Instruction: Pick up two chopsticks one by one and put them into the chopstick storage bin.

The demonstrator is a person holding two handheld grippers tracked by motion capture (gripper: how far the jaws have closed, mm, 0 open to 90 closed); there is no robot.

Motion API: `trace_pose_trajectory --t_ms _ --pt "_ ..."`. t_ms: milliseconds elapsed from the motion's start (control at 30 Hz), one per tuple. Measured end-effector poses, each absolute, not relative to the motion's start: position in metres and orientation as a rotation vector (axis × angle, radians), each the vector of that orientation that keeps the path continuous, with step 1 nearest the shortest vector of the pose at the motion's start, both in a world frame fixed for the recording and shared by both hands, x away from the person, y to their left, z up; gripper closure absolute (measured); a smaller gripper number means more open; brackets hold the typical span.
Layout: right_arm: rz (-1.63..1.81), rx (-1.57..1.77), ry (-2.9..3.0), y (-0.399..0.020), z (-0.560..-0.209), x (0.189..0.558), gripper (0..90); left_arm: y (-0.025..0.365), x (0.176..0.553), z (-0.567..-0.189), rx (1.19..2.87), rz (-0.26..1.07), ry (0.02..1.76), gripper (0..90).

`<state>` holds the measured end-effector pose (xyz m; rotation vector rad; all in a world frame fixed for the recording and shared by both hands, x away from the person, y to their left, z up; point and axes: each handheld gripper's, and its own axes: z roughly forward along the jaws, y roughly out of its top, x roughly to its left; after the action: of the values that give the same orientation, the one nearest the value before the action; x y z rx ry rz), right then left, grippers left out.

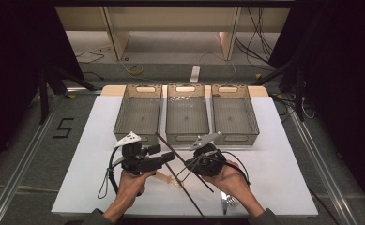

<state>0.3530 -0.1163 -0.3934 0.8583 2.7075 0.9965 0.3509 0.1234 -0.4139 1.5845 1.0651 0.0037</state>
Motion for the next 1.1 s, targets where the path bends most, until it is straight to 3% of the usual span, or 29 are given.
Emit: trace_pose_trajectory --t_ms 100,333,833,867,1100 --pt "1.028 0.841 2.696 -0.114 -0.391 0.350 85.5 0.120 0.354 -0.415 1.560 -0.052 1.064 36.0" --pt "1.061 0.804 2.682 -0.111 -0.388 0.346 85.5 0.117 0.357 -0.417 1.550 -0.094 1.053 49.4" --pt "1.104 0.791 2.663 -0.108 -0.388 0.344 85.4 0.108 0.357 -0.424 1.574 -0.195 1.031 70.0" --pt "1.109 0.788 2.663 -0.108 -0.388 0.344 85.4 0.109 0.357 -0.424 1.567 -0.197 1.036 76.9" --pt "1.126 0.792 2.662 -0.107 -0.390 0.343 84.8 0.111 0.359 -0.423 1.552 -0.248 1.036 83.6"
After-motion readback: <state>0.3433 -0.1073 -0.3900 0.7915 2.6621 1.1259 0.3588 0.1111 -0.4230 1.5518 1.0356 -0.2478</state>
